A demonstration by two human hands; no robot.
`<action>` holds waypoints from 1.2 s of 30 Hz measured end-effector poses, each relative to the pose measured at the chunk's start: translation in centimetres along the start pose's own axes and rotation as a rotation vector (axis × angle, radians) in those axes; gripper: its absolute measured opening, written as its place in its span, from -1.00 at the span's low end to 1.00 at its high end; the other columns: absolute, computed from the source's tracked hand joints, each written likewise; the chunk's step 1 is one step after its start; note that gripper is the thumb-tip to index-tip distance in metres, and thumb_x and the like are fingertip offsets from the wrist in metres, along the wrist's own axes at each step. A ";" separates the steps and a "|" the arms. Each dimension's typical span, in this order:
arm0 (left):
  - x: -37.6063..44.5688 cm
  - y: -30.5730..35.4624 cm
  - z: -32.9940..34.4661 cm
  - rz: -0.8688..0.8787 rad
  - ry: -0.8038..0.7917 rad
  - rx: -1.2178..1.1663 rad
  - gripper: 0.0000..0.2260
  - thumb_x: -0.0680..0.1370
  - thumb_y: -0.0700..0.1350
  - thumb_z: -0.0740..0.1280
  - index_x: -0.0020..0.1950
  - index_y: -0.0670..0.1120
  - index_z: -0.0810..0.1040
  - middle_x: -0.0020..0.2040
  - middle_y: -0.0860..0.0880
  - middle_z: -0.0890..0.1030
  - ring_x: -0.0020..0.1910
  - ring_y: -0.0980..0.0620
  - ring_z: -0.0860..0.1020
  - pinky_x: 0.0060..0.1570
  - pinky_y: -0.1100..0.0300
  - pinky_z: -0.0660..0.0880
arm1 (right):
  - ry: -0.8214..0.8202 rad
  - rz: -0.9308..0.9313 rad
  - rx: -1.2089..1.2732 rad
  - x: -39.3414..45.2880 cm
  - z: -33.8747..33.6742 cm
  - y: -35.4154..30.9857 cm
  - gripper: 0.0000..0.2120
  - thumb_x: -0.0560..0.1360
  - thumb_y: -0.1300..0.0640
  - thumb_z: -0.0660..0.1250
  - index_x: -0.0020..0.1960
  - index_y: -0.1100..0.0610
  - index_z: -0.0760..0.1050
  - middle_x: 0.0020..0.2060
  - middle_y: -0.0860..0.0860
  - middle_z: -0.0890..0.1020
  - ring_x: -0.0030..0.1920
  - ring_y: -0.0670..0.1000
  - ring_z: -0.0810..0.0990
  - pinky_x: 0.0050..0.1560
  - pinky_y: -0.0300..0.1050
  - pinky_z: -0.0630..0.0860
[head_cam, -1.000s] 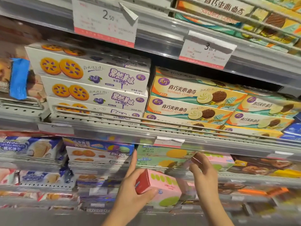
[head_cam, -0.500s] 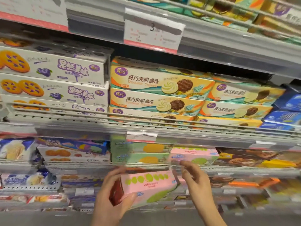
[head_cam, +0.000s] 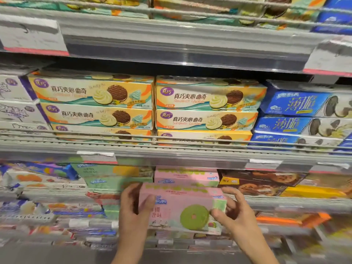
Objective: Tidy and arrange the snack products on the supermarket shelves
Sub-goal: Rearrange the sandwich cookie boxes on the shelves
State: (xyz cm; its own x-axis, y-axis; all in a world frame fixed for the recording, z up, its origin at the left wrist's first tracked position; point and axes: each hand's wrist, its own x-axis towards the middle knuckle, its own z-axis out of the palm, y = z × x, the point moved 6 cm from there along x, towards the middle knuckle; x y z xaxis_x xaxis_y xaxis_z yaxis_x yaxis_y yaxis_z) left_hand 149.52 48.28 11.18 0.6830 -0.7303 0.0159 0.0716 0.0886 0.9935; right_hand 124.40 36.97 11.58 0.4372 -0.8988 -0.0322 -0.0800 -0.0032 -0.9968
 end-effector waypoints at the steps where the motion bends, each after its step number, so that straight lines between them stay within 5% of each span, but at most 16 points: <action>1: -0.2 0.0 0.7 -0.002 0.046 -0.012 -0.68 0.50 -0.18 0.44 0.21 0.04 0.48 0.02 0.26 0.67 0.01 0.29 0.63 -0.11 0.42 0.54 | 0.038 -0.021 0.015 -0.1 -0.8 -0.4 -0.47 0.38 0.22 0.57 0.22 0.11 0.37 0.06 0.15 0.72 -0.05 0.15 0.68 -0.04 -0.01 0.65; 5: -1.2 0.9 3.3 0.039 0.103 0.051 -0.70 0.44 0.09 0.42 0.17 0.15 0.56 0.04 0.14 0.68 0.03 0.20 0.63 -0.01 0.24 0.52 | 0.145 -0.127 0.023 -0.1 -3.4 -1.1 -0.60 0.34 0.36 0.53 0.05 0.20 0.40 -0.12 0.09 0.70 -0.19 -0.01 0.64 -0.21 -0.15 0.62; 10: -1.1 2.2 5.0 0.108 0.087 0.177 -0.65 0.56 0.04 0.35 0.36 0.22 0.50 0.29 0.23 0.49 0.19 0.25 0.55 0.13 0.23 0.51 | 0.271 -0.232 -0.047 -0.1 -4.4 -1.8 -0.65 0.35 0.14 0.52 0.08 -0.12 0.57 0.26 -0.12 0.60 0.28 -0.09 0.58 0.16 -0.13 0.60; 14: -0.5 1.7 4.6 0.102 0.072 0.313 -0.61 0.63 -0.03 0.32 0.40 0.33 0.43 0.25 0.09 0.43 0.08 0.22 0.55 0.05 0.20 0.51 | 0.284 -0.311 -0.313 0.2 -4.8 -2.6 -0.56 0.49 0.11 0.43 0.27 -0.30 0.54 0.24 -0.22 0.51 0.27 -0.10 0.53 0.19 -0.28 0.49; 18: 0.1 1.8 4.7 0.095 0.006 0.329 -0.54 0.64 -0.04 0.31 0.47 0.34 0.34 0.26 0.13 0.40 0.15 0.26 0.49 0.11 0.22 0.46 | 0.269 -0.237 -0.307 0.5 -4.0 -2.3 -0.43 0.54 0.25 0.42 0.42 -0.23 0.43 0.20 -0.30 0.49 0.21 -0.21 0.54 0.14 -0.41 0.48; 23: 0.3 2.5 5.0 0.092 -0.048 0.226 -0.49 0.63 -0.12 0.33 0.46 0.30 0.26 0.32 0.33 0.38 0.23 0.47 0.40 0.11 0.38 0.40 | 0.291 -0.190 -0.211 1.0 -2.4 -2.4 -0.38 0.53 0.28 0.42 0.42 -0.26 0.40 0.32 -0.24 0.45 0.20 -0.20 0.57 0.09 -0.27 0.58; 30: 1.2 1.4 4.1 0.093 -0.048 0.250 -0.50 0.62 -0.15 0.34 0.47 0.23 0.29 0.39 0.28 0.42 0.34 0.39 0.39 0.20 0.44 0.40 | 0.328 -0.087 -0.195 1.6 -1.0 -1.8 -0.35 0.52 0.15 0.45 0.47 -0.27 0.30 0.36 -0.22 0.51 0.14 -0.33 0.58 0.05 -0.25 0.46; 34: 1.1 1.5 4.5 0.099 -0.067 0.334 -0.37 0.59 -0.24 0.33 0.46 0.34 0.19 0.38 0.33 0.32 0.22 0.51 0.38 -0.03 0.55 0.42 | 0.329 -0.078 -0.208 2.0 -0.4 -2.0 -0.35 0.52 0.13 0.45 0.34 -0.45 0.24 0.31 -0.35 0.48 0.15 -0.41 0.52 0.18 -0.09 0.43; 36: 1.2 1.7 4.7 0.114 -0.062 0.369 -0.35 0.58 -0.27 0.33 0.47 0.31 0.20 0.35 0.27 0.29 0.22 0.49 0.36 -0.03 0.55 0.42 | 0.360 -0.089 -0.240 2.1 -0.3 -2.2 -0.38 0.53 0.16 0.43 0.36 -0.36 0.25 0.30 -0.27 0.49 0.14 -0.41 0.52 0.14 -0.19 0.45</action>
State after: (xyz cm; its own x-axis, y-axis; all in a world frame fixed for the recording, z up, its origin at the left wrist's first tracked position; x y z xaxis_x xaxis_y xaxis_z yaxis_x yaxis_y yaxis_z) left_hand 147.08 44.37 13.41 0.6255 -0.7703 0.1243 -0.2764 -0.0697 0.9585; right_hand 125.24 34.96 13.71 0.1150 -0.9857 0.1229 -0.2807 -0.1509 -0.9479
